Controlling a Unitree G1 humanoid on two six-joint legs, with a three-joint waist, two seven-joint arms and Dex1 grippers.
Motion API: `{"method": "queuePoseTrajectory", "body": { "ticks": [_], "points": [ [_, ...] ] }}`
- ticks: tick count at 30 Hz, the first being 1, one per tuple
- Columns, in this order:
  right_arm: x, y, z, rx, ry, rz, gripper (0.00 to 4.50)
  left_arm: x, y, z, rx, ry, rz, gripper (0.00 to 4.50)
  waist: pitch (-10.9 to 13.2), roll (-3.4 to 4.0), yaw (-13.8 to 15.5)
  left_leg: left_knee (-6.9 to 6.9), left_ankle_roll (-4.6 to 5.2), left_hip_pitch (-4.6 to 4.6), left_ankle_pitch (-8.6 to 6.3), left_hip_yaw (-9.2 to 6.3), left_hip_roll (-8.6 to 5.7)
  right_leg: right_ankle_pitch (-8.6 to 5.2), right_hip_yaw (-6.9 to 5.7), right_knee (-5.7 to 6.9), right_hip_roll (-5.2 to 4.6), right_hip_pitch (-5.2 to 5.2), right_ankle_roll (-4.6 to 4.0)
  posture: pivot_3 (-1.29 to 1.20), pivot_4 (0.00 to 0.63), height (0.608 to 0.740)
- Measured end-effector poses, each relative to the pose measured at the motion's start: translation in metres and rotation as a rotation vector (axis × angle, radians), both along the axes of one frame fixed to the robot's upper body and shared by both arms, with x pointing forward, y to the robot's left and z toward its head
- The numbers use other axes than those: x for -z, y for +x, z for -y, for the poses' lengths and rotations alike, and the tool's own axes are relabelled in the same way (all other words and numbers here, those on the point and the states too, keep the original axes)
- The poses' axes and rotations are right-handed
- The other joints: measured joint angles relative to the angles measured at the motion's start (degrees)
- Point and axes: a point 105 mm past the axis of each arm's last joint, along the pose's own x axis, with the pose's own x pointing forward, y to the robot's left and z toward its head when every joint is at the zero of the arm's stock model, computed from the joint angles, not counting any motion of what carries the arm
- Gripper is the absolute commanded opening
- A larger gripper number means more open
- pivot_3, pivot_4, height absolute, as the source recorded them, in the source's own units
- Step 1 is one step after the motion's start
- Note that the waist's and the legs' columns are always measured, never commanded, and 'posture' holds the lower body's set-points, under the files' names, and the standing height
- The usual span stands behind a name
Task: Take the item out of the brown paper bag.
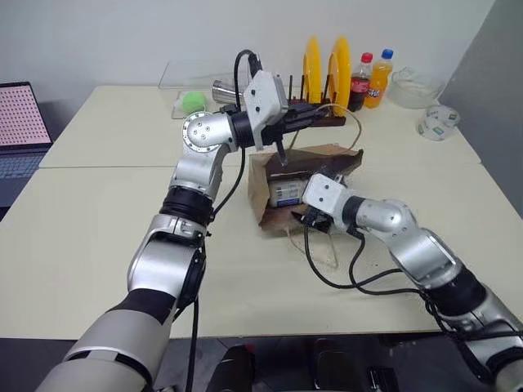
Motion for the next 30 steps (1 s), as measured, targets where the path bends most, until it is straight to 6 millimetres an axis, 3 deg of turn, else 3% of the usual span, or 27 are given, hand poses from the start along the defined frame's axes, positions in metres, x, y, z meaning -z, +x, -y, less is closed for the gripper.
{"method": "queuePoseTrajectory", "body": {
  "ticks": [5, 13, 20, 23, 25, 30],
  "points": [
    [0.001, 0.020, 0.001, -0.013, -0.145, 0.058, 4.45, -0.001, 0.000, -0.002, -0.006, 0.000, 0.003, 0.00, 0.0, 0.00, -0.2, 0.00, -0.07, -0.25, 0.04, 0.03, 0.01, 0.01, 0.06, 0.13, 0.00, -0.42, -0.02, 0.00, 0.150, 0.740],
    [0.017, 0.028, -0.016, -0.106, -0.363, 0.105, 4.45, -0.003, 0.003, -0.007, -0.032, -0.005, 0.008, 0.00, 0.0, 0.00, -0.5, 0.00, -0.11, -0.24, 0.06, 0.05, 0.00, 0.01, 0.08, 0.15, 0.00, -0.44, -0.02, 0.00, 0.150, 0.740],
    [0.015, 0.044, -0.032, -0.108, -0.446, 0.156, 4.45, -0.003, 0.003, -0.008, -0.037, -0.007, 0.009, 0.00, 0.0, 0.03, -1.0, 0.01, -0.20, -0.22, 0.11, 0.02, 0.00, 0.03, 0.07, 0.20, 0.01, -0.43, -0.03, 0.00, 0.150, 0.740],
    [0.016, 0.047, -0.033, -0.107, -0.448, 0.147, 3.86, -0.003, 0.004, -0.008, -0.038, -0.007, 0.009, 0.00, 0.0, 0.04, -1.1, 0.03, -0.23, -0.20, 0.14, 0.01, -0.01, 0.05, 0.07, 0.24, 0.01, -0.42, -0.05, 0.00, 0.150, 0.740],
    [0.018, 0.047, -0.032, -0.111, -0.446, 0.136, 3.19, -0.003, 0.004, -0.009, -0.041, -0.006, 0.009, 0.00, 0.0, 0.04, -1.1, 0.04, -0.24, -0.20, 0.15, -0.01, -0.02, 0.05, 0.07, 0.29, 0.01, -0.42, -0.05, 0.00, 0.150, 0.740],
    [0.014, 0.038, -0.025, -0.131, -0.405, 0.122, 3.08, -0.002, 0.008, -0.017, -0.081, 0.008, 0.021, 0.00, 0.0, 0.04, -1.1, 0.02, -0.24, -0.23, 0.14, -0.03, -0.02, 0.05, 0.06, 0.30, 0.01, -0.47, -0.05, 0.00, 0.150, 0.740]
  ]
}}
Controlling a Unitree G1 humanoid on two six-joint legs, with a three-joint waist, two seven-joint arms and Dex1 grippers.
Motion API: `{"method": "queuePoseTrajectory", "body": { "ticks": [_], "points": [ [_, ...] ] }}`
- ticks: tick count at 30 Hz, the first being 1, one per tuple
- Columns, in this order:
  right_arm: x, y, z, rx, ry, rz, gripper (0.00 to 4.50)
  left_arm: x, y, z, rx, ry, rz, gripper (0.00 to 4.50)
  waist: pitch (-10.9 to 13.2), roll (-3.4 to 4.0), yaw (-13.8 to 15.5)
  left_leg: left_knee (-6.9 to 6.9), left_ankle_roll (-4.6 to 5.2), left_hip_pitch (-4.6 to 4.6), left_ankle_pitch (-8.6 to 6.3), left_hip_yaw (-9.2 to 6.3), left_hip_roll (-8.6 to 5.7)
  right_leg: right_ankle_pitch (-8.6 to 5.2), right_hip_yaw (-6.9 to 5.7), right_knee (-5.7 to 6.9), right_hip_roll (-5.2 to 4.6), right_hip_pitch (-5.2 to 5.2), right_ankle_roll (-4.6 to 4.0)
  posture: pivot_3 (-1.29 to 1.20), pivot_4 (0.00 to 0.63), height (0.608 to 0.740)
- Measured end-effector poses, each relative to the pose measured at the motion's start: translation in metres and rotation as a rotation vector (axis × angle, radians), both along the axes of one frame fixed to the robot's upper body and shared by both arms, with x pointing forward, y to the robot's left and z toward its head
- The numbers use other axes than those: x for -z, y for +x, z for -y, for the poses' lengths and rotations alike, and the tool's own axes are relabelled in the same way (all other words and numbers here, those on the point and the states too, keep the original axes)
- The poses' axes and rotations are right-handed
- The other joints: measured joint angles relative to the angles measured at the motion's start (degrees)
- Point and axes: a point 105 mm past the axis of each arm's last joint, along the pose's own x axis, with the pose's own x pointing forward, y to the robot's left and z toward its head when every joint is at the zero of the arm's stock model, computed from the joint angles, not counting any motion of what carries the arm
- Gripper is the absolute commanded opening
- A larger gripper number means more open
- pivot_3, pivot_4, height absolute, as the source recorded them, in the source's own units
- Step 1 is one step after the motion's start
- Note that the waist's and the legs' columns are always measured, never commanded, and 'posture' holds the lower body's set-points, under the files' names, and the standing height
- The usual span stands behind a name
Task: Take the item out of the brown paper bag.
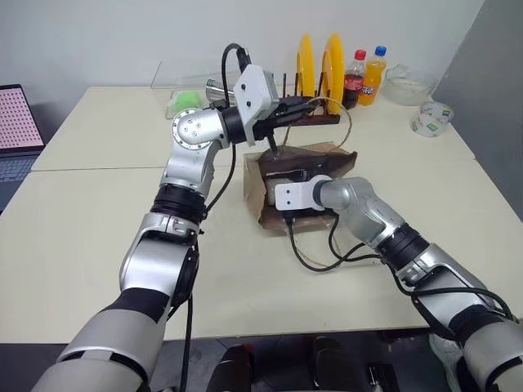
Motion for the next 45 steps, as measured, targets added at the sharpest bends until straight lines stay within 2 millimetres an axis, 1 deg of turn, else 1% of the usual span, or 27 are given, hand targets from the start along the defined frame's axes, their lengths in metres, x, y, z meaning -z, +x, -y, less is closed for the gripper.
{"method": "queuePoseTrajectory", "body": {
  "ticks": [2, 4, 8, 12, 14, 15, 16, 18, 19, 20, 21, 22, 24, 26, 27, 28, 29, 31, 32, 34, 35, 37, 39, 41, 42, 45],
  "points": [
    [-0.004, -0.009, 0.003, -0.019, 0.033, -0.019, 3.08, 0.001, 0.002, -0.002, -0.016, 0.008, 0.002, 0.00, 0.0, 0.00, -0.1, -0.03, 0.00, -0.05, 0.00, 0.00, 0.00, 0.00, 0.01, -0.05, 0.00, -0.04, 0.00, 0.00, 0.150, 0.740],
    [-0.014, -0.020, 0.003, -0.054, 0.066, -0.022, 3.08, 0.004, 0.005, -0.004, -0.033, 0.018, -0.003, 0.00, 0.0, 0.00, -0.3, -0.05, 0.00, -0.07, -0.01, 0.01, 0.00, 0.00, 0.01, -0.11, 0.00, -0.05, 0.00, 0.00, 0.150, 0.740],
    [-0.045, -0.047, 0.012, -0.137, 0.167, -0.034, 3.08, 0.008, 0.009, -0.007, -0.067, 0.035, -0.004, 0.00, 0.0, 0.00, -0.4, -0.04, 0.01, -0.10, -0.01, 0.00, -0.02, 0.00, 0.00, -0.14, -0.02, -0.04, 0.00, 0.00, 0.150, 0.740],
    [-0.070, -0.059, 0.022, -0.172, 0.248, -0.053, 3.08, 0.012, 0.013, -0.008, -0.088, 0.041, -0.013, 0.00, 0.0, 0.00, -0.4, -0.03, 0.02, -0.07, -0.01, 0.00, -0.01, 0.00, 0.00, -0.07, -0.01, -0.02, 0.00, 0.00, 0.150, 0.740],
    [-0.078, -0.066, 0.022, -0.196, 0.308, -0.083, 3.08, 0.013, 0.014, -0.008, -0.094, 0.046, -0.015, 0.00, 0.0, 0.00, -0.4, -0.03, 0.02, -0.07, -0.01, 0.01, -0.01, 0.00, 0.00, -0.07, -0.01, -0.03, 0.00, 0.00, 0.150, 0.740],
    [-0.083, -0.072, 0.020, -0.212, 0.370, -0.116, 3.08, 0.013, 0.015, -0.008, -0.099, 0.046, -0.014, 0.00, 0.0, -0.01, -0.4, -0.03, 0.02, -0.08, -0.01, 0.00, 0.00, 0.00, -0.01, -0.08, -0.01, -0.03, 0.00, 0.00, 0.150, 0.740],
    [-0.091, -0.081, 0.017, -0.243, 0.472, -0.172, 3.08, 0.013, 0.016, -0.009, -0.109, 0.044, -0.011, 0.00, 0.0, -0.01, -0.4, -0.04, 0.02, -0.08, -0.01, 0.00, 0.00, 0.00, 0.00, -0.08, -0.01, -0.03, 0.00, 0.00, 0.150, 0.740],
    [-0.116, -0.101, 0.008, -0.326, 0.663, -0.252, 3.08, 0.013, 0.018, -0.009, -0.120, 0.046, -0.011, 0.00, 0.0, 0.00, -0.5, -0.05, 0.02, -0.08, -0.01, -0.01, 0.00, 0.00, 0.00, -0.07, -0.01, -0.04, 0.00, 0.00, 0.150, 0.740],
    [-0.128, -0.108, 0.007, -0.358, 0.718, -0.262, 3.08, 0.013, 0.018, -0.009, -0.125, 0.045, -0.010, 0.00, 0.0, -0.01, -0.5, -0.05, 0.02, -0.09, -0.01, -0.01, 0.00, 0.00, 0.00, -0.08, -0.01, -0.04, 0.00, 0.00, 0.150, 0.740],
    [-0.144, -0.113, 0.008, -0.378, 0.810, -0.276, 3.08, 0.013, 0.019, -0.010, -0.132, 0.043, -0.010, 0.00, 0.0, 0.00, -0.5, -0.03, 0.02, -0.08, -0.01, -0.02, -0.01, 0.00, 0.00, -0.07, -0.02, -0.03, 0.00, 0.00, 0.150, 0.740],
    [-0.155, -0.114, 0.011, -0.381, 0.866, -0.263, 3.08, 0.013, 0.020, -0.010, -0.133, 0.044, -0.011, 0.00, 0.0, 0.00, -0.4, -0.02, 0.02, -0.08, -0.01, -0.02, -0.03, 0.01, 0.00, -0.05, -0.04, -0.02, -0.01, 0.00, 0.150, 0.740],
    [-0.170, -0.112, 0.020, -0.365, 0.937, -0.237, 3.08, 0.014, 0.020, -0.010, -0.135, 0.043, -0.013, 0.00, 0.0, 0.00, -0.3, 0.00, 0.02, -0.08, -0.01, -0.02, -0.05, 0.01, 0.00, -0.02, -0.06, -0.01, -0.01, 0.00, 0.150, 0.740],
    [-0.194, -0.104, 0.048, -0.280, 1.055, -0.145, 3.08, 0.014, 0.021, -0.011, -0.142, 0.041, -0.015, 0.00, 0.0, 0.00, 0.2, 0.00, 0.08, -0.07, -0.04, -0.01, -0.06, 0.01, 0.00, 0.00, -0.07, 0.00, 0.00, 0.00, 0.150, 0.740],
    [-0.203, -0.096, 0.075, -0.177, 1.095, -0.067, 3.08, 0.014, 0.022, -0.014, -0.153, 0.040, -0.017, 0.00, 0.0, 0.00, 0.7, -0.01, 0.25, -0.07, -0.13, 0.00, -0.06, 0.01, -0.01, 0.01, -0.06, -0.01, 0.00, 0.00, 0.150, 0.740],
    [-0.201, -0.092, 0.087, -0.125, 1.080, -0.040, 3.08, 0.014, 0.022, -0.014, -0.154, 0.040, -0.016, 0.00, 0.0, 0.00, 1.0, -0.02, 0.25, -0.07, -0.14, 0.01, -0.06, 0.00, -0.01, 0.01, -0.06, -0.02, -0.01, 0.00, 0.150, 0.740],
    [-0.195, -0.086, 0.103, -0.047, 1.038, -0.008, 3.08, 0.014, 0.023, -0.016, -0.159, 0.039, -0.015, 0.00, 0.0, 0.00, 1.1, -0.03, 0.26, -0.08, -0.14, 0.02, -0.06, 0.00, -0.02, -0.04, -0.06, -0.02, 0.00, 0.00, 0.150, 0.740],
    [-0.189, -0.080, 0.115, 0.016, 1.001, 0.019, 3.08, 0.014, 0.023, -0.017, -0.163, 0.041, -0.016, 0.00, 0.0, 0.00, 1.1, -0.04, 0.26, -0.09, -0.14, 0.05, -0.06, 0.00, -0.01, -0.08, -0.06, -0.02, 0.00, 0.00, 0.150, 0.740],
    [-0.161, -0.063, 0.151, 0.207, 0.814, 0.075, 3.08, 0.013, 0.024, -0.019, -0.169, 0.043, -0.013, 0.00, 0.0, -0.01, 1.2, -0.03, 0.29, -0.09, -0.16, 0.13, -0.09, 0.00, 0.03, -0.12, -0.11, -0.01, 0.01, 0.00, 0.150, 0.740],
    [-0.142, -0.054, 0.170, 0.300, 0.722, 0.078, 3.08, 0.013, 0.024, -0.020, -0.173, 0.043, -0.013, 0.00, 0.0, 0.00, 1.1, -0.03, 0.30, -0.08, -0.16, 0.19, -0.08, 0.00, 0.06, -0.13, -0.11, -0.02, 0.01, 0.00, 0.150, 0.740],
    [-0.108, -0.040, 0.192, 0.406, 0.535, 0.078, 3.08, 0.013, 0.024, -0.020, -0.172, 0.043, -0.011, 0.00, 0.0, 0.00, 0.9, -0.03, 0.29, -0.05, -0.16, 0.27, -0.07, 0.00, 0.12, -0.10, -0.11, -0.02, 0.01, 0.00, 0.150, 0.740],
    [-0.083, -0.033, 0.202, 0.445, 0.407, 0.061, 3.08, 0.013, 0.023, -0.019, -0.169, 0.042, -0.012, 0.00, 0.0, 0.00, 0.7, -0.03, 0.29, -0.04, -0.16, 0.31, -0.05, 0.00, 0.13, -0.08, -0.11, -0.03, 0.01, 0.00, 0.150, 0.740],
    [-0.045, -0.025, 0.215, 0.477, 0.227, 0.034, 3.08, 0.014, 0.023, -0.017, -0.163, 0.042, -0.011, 0.00, 0.0, 0.02, -0.1, -0.04, 0.28, -0.02, -0.15, 0.39, -0.04, -0.01, 0.19, -0.03, -0.10, -0.05, 0.01, 0.00, 0.150, 0.740],
    [-0.021, -0.020, 0.223, 0.476, 0.107, 0.023, 3.08, 0.014, 0.023, -0.016, -0.162, 0.042, -0.011, 0.00, 0.1, 0.08, -0.7, -0.04, 0.24, -0.01, -0.13, 0.44, -0.03, -0.01, 0.25, 0.01, -0.10, -0.07, 0.01, 0.00, 0.150, 0.740],
    [-0.009, -0.013, 0.228, 0.469, 0.030, 0.020, 3.08, 0.014, 0.023, -0.015, -0.159, 0.041, -0.011, 0.00, 0.1, 0.09, -1.0, -0.04, 0.10, 0.03, -0.05, 0.54, 0.00, 0.00, 0.31, 0.02, -0.11, -0.09, 0.01, 0.00, 0.150, 0.740],
    [-0.007, -0.011, 0.229, 0.465, 0.023, 0.017, 3.08, 0.014, 0.022, -0.015, -0.158, 0.040, -0.011, 0.00, 0.1, 0.09, -1.1, -0.04, 0.09, 0.02, -0.04, 0.54, 0.01, 0.00, 0.31, 0.02, -0.10, -0.09, 0.01, 0.00, 0.150, 0.740],
    [-0.003, -0.005, 0.222, 0.435, 0.040, -0.009, 3.08, 0.014, 0.022, -0.015, -0.158, 0.041, -0.009, 0.00, 0.1, 0.09, -1.0, -0.03, 0.09, 0.02, -0.04, 0.52, 0.01, 0.00, 0.30, 0.02, -0.10, -0.07, 0.01, 0.00, 0.150, 0.740]
  ]
}}
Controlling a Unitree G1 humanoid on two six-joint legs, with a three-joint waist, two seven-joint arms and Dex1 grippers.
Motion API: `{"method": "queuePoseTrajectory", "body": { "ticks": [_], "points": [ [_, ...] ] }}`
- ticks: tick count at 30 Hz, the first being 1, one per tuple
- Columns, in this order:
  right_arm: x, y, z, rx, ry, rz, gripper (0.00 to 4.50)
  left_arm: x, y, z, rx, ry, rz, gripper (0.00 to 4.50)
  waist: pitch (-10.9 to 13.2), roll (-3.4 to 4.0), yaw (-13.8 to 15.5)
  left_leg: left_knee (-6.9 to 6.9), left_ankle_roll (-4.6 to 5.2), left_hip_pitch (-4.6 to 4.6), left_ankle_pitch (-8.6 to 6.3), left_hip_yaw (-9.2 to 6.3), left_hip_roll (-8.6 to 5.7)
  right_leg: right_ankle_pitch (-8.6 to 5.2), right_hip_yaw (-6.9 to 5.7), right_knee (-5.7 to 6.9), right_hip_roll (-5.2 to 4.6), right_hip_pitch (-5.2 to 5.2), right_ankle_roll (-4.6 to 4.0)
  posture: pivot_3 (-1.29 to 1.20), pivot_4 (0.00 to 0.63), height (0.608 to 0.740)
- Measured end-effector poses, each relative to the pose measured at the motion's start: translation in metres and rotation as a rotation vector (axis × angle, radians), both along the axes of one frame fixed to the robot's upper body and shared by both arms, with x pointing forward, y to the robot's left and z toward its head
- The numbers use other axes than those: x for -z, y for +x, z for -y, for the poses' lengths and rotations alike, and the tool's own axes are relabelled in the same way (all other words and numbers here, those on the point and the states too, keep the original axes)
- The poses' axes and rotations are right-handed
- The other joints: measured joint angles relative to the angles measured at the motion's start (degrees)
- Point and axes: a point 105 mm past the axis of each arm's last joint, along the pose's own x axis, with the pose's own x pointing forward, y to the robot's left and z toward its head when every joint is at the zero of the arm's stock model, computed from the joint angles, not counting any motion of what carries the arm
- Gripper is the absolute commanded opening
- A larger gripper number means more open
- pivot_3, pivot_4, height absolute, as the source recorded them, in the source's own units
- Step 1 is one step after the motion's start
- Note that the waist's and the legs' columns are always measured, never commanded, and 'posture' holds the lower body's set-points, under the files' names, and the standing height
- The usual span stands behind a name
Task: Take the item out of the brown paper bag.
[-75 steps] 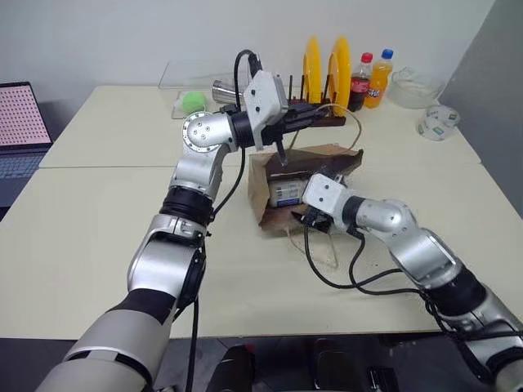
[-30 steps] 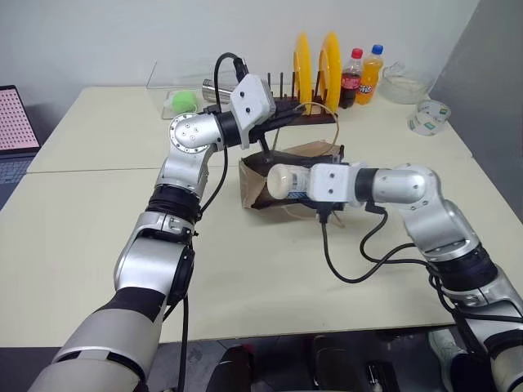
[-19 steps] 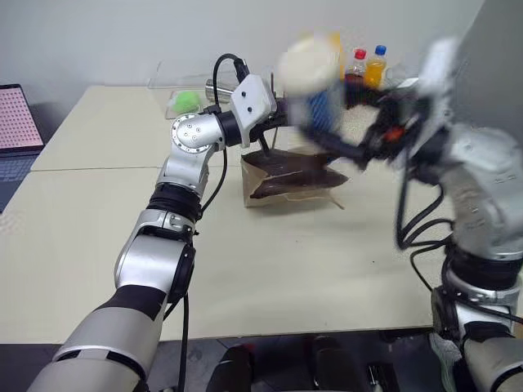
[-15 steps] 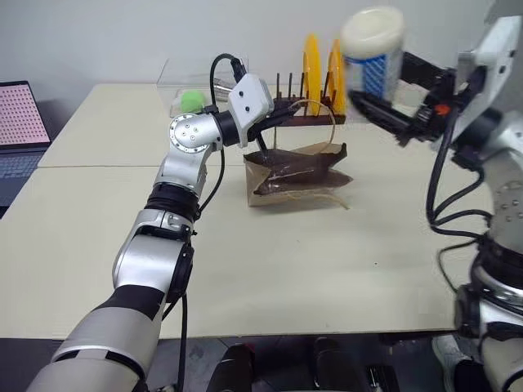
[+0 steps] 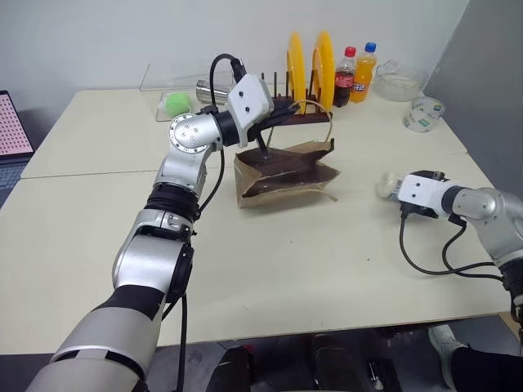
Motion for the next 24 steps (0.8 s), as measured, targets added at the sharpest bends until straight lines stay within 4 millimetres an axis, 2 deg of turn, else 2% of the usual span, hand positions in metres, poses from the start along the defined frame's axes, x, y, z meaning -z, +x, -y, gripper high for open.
{"method": "queuePoseTrajectory", "body": {
  "ticks": [1, 5, 13, 16, 17, 19, 22, 24],
  "points": [
    [0.002, 0.001, -0.002, -0.010, 0.002, -0.009, 3.08, 0.000, 0.000, 0.000, -0.001, 0.000, 0.000, 0.00, 0.0, 0.00, 0.1, 0.01, 0.00, -0.01, 0.00, -0.01, 0.00, 0.00, -0.01, -0.01, 0.00, 0.01, 0.00, 0.00, 0.150, 0.740],
    [0.002, 0.003, -0.001, -0.007, 0.035, -0.038, 4.40, -0.001, 0.000, -0.003, -0.008, 0.003, 0.004, 0.00, 0.0, 0.00, 0.3, 0.02, 0.00, 0.00, 0.00, -0.04, -0.01, 0.00, -0.03, -0.08, 0.00, 0.07, 0.00, 0.00, 0.150, 0.740],
    [-0.006, -0.003, 0.002, -0.010, 0.126, -0.068, 4.46, -0.001, 0.000, -0.002, -0.005, 0.004, 0.004, 0.00, 0.0, 0.00, 0.4, 0.02, 0.00, -0.02, 0.00, -0.06, -0.02, 0.00, -0.05, -0.08, -0.01, 0.07, 0.00, 0.00, 0.150, 0.740],
    [-0.033, -0.022, 0.002, -0.028, 0.237, -0.046, 4.46, -0.001, 0.000, -0.002, -0.004, 0.007, 0.001, 0.00, 0.0, 0.01, 0.6, 0.01, 0.00, -0.06, 0.00, -0.11, -0.01, 0.00, -0.09, -0.10, -0.01, 0.06, 0.00, 0.00, 0.150, 0.740],
    [-0.048, -0.037, 0.000, -0.044, 0.306, -0.034, 4.46, 0.000, 0.000, -0.001, -0.003, 0.008, 0.001, 0.00, 0.0, 0.03, 0.7, -0.01, 0.00, -0.10, 0.00, -0.18, -0.01, 0.00, -0.13, -0.14, -0.01, 0.06, 0.00, 0.00, 0.150, 0.740],
    [-0.068, -0.061, -0.017, -0.102, 0.428, -0.018, 4.46, 0.002, 0.003, -0.006, -0.022, 0.010, -0.012, 0.00, 0.0, 0.01, 1.0, 0.04, 0.02, -0.10, -0.02, -0.26, 0.00, 0.00, -0.20, -0.13, 0.00, 0.12, 0.00, 0.00, 0.150, 0.740],
    [-0.076, -0.088, -0.048, -0.175, 0.587, -0.002, 4.46, 0.003, 0.005, -0.003, -0.018, 0.011, -0.024, 0.00, 0.0, 0.00, 1.0, 0.09, 0.23, -0.07, -0.13, -0.25, -0.02, 0.02, -0.17, -0.02, 0.00, 0.17, 0.03, 0.00, 0.150, 0.740],
    [-0.070, -0.105, -0.074, -0.214, 0.716, 0.013, 4.46, 0.004, 0.006, -0.005, -0.019, 0.025, -0.041, 0.00, 0.0, -0.01, 1.0, 0.12, 0.24, -0.02, -0.13, -0.27, 0.00, 0.02, -0.17, 0.16, 0.03, 0.16, 0.04, 0.00, 0.150, 0.740]
  ]
}}
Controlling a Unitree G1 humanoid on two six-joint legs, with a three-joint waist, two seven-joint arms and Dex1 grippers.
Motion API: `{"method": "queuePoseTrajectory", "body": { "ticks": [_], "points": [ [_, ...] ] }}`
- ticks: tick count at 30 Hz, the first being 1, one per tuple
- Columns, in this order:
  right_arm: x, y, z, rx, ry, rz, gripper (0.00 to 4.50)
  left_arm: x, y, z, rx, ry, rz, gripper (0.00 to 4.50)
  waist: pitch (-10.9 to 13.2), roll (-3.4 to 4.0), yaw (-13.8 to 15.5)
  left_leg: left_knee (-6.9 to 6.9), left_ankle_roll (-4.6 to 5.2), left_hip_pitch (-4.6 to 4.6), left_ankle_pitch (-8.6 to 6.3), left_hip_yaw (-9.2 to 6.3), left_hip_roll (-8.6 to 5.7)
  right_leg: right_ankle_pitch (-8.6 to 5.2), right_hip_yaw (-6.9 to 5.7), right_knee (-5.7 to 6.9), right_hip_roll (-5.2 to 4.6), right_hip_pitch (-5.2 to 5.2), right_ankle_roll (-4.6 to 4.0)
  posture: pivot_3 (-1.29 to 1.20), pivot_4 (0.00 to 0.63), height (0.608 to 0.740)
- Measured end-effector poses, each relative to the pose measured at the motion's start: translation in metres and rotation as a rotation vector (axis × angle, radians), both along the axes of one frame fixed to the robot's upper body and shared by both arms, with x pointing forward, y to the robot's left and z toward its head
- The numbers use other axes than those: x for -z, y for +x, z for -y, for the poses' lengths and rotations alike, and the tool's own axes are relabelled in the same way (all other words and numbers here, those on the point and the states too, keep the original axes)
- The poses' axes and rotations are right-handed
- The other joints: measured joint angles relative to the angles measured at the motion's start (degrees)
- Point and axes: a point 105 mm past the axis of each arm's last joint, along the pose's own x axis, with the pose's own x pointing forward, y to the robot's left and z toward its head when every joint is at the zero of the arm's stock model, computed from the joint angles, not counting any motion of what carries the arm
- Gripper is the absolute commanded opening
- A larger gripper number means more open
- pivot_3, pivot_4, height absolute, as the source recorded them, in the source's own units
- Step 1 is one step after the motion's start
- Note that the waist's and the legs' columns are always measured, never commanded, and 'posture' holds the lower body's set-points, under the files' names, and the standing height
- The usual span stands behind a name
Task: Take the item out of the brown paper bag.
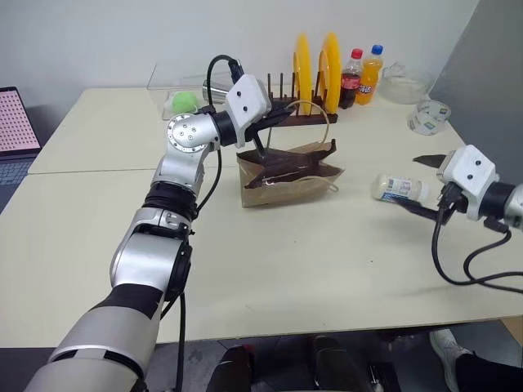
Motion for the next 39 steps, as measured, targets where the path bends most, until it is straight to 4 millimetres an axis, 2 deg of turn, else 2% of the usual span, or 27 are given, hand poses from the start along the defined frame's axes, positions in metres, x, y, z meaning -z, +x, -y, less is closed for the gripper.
{"method": "queuePoseTrajectory", "body": {
  "ticks": [1, 3, 4, 6, 9, 13, 17, 18, 20, 24, 26, 29, 32, 34, 36, 39],
  "points": [
    [0.006, -0.007, -0.014, 0.002, 0.078, 0.002, 4.46, 0.001, 0.001, -0.001, -0.002, 0.007, -0.010, 0.00, 0.0, 0.00, 0.0, -0.01, 0.01, 0.01, 0.02, -0.01, 0.00, 0.00, 0.00, 0.08, 0.00, -0.03, 0.00, 0.00, 0.150, 0.740],
    [0.010, -0.013, -0.033, 0.006, 0.164, 0.003, 4.50, 0.001, 0.003, -0.004, -0.007, 0.018, -0.034, 0.41, 0.0, 0.01, -0.1, 0.04, 0.03, 0.03, 0.03, 0.05, -0.04, 0.00, 0.07, 0.20, 0.00, -0.06, 0.00, 0.00, 0.150, 0.740],
    [0.007, -0.013, -0.040, 0.020, 0.214, 0.023, 4.50, 0.001, 0.004, -0.007, -0.015, 0.023, -0.046, 0.57, 0.0, 0.00, -0.2, 0.08, 0.03, 0.05, 0.03, 0.06, -0.02, 0.00, 0.08, 0.23, 0.01, -0.06, 0.01, 0.00, 0.150, 0.740],
    [-0.008, -0.012, -0.061, 0.019, 0.317, 0.093, 4.50, -0.001, 0.005, -0.013, -0.023, 0.042, -0.075, 1.18, 0.0, 0.01, -0.5, 0.09, 0.03, 0.10, 0.04, 0.04, -0.03, -0.01, 0.09, 0.37, 0.02, -0.07, 0.01, 0.00, 0.150, 0.740],
    [-0.023, -0.012, -0.080, -0.006, 0.373, 0.151, 4.50, -0.004, 0.006, -0.020, -0.024, 0.053, -0.108, 2.07, 0.0, 0.01, -0.5, 0.07, 0.02, 0.10, 0.05, -0.05, -0.01, -0.02, 0.00, 0.35, 0.05, -0.07, 0.00, 0.00, 0.150, 0.740],
    [-0.023, -0.008, -0.091, -0.025, 0.385, 0.143, 4.50, -0.015, 0.003, -0.035, -0.029, 0.009, -0.147, 3.33, 0.0, 0.01, -0.5, 0.05, 0.02, 0.04, 0.05, -0.08, -0.01, -0.02, -0.03, 0.28, 0.05, -0.11, 0.00, 0.00, 0.150, 0.740],
    [-0.021, -0.006, -0.093, -0.034, 0.384, 0.136, 4.50, -0.032, -0.010, -0.054, -0.035, -0.032, -0.123, 4.48, 0.0, 0.02, -0.6, -0.02, 0.02, 0.09, 0.05, -0.10, 0.01, -0.02, -0.01, 0.24, 0.05, -0.11, -0.01, 0.00, 0.150, 0.740],
    [-0.021, -0.006, -0.093, -0.036, 0.383, 0.137, 4.50, -0.031, -0.014, -0.058, -0.039, -0.047, -0.132, 4.48, 0.0, 0.04, -0.6, -0.03, 0.02, 0.10, 0.05, -0.09, 0.02, -0.02, 0.01, 0.26, 0.05, -0.10, -0.01, 0.00, 0.150, 0.740],
    [-0.021, -0.006, -0.093, -0.048, 0.374, 0.136, 4.50, -0.014, -0.024, -0.071, -0.077, -0.123, -0.193, 4.48, -0.1, 0.11, -0.8, -0.04, 0.02, 0.16, 0.05, -0.05, 0.04, -0.02, 0.09, 0.32, 0.05, -0.10, -0.01, 0.00, 0.150, 0.740],
    [-0.015, -0.010, -0.090, -0.062, 0.365, 0.126, 4.50, 0.034, -0.047, -0.090, -0.224, -0.255, -0.327, 4.48, -0.1, 0.10, -0.5, -0.02, 0.02, 0.11, 0.05, -0.12, 0.10, -0.01, 0.05, 0.28, 0.08, -0.12, -0.03, 0.00, 0.150, 0.740],
    [-0.009, -0.015, -0.086, -0.052, 0.376, 0.125, 4.50, 0.058, -0.068, -0.096, -0.302, -0.292, -0.345, 4.48, -0.1, 0.09, -0.3, -0.05, 0.02, 0.14, 0.04, -0.11, 0.10, -0.01, 0.09, 0.22, 0.04, -0.08, -0.03, 0.00, 0.150, 0.740],
    [0.006, -0.021, -0.082, -0.028, 0.393, 0.104, 4.50, 0.087, -0.076, -0.106, -0.450, -0.307, -0.381, 4.48, -0.1, 0.08, 0.7, -0.02, 0.01, 0.17, 0.05, -0.08, 0.08, -0.01, 0.05, 0.29, 0.05, -0.05, -0.04, 0.00, 0.150, 0.740],
    [0.017, -0.024, -0.074, 0.035, 0.435, 0.127, 4.50, 0.104, -0.079, -0.121, -0.632, -0.318, -0.350, 4.48, -0.2, 0.08, 1.4, -0.04, 0.00, 0.33, 0.05, -0.02, 0.06, 0.00, 0.08, 0.27, 0.05, 0.12, -0.05, 0.00, 0.150, 0.740],
    [0.027, -0.021, -0.066, 0.096, 0.452, 0.144, 4.50, 0.117, -0.083, -0.124, -0.697, -0.349, -0.343, 4.48, -0.2, 0.08, 1.8, -0.07, 0.00, 0.48, 0.05, -0.03, 0.07, 0.00, 0.06, 0.09, 0.05, 0.35, -0.05, 0.00, 0.150, 0.740],
    [0.037, -0.020, -0.059, 0.138, 0.454, 0.144, 4.50, 0.126, -0.086, -0.120, -0.714, -0.375, -0.343, 4.48, -0.2, 0.08, 2.0, -0.10, 0.00, 0.61, 0.04, -0.04, 0.08, 0.00, 0.03, -0.02, 0.05, 0.52, -0.05, 0.00, 0.150, 0.740],
    [0.049, -0.020, -0.053, 0.189, 0.482, 0.139, 4.50, 0.129, -0.088, -0.111, -0.711, -0.410, -0.320, 4.48, -0.2, 0.09, 2.2, -0.24, 0.00, 1.00, 0.03, -0.04, 0.12, 0.00, 0.00, -0.22, 0.08, 0.90, -0.05, 0.00, 0.150, 0.740]
  ]
}}
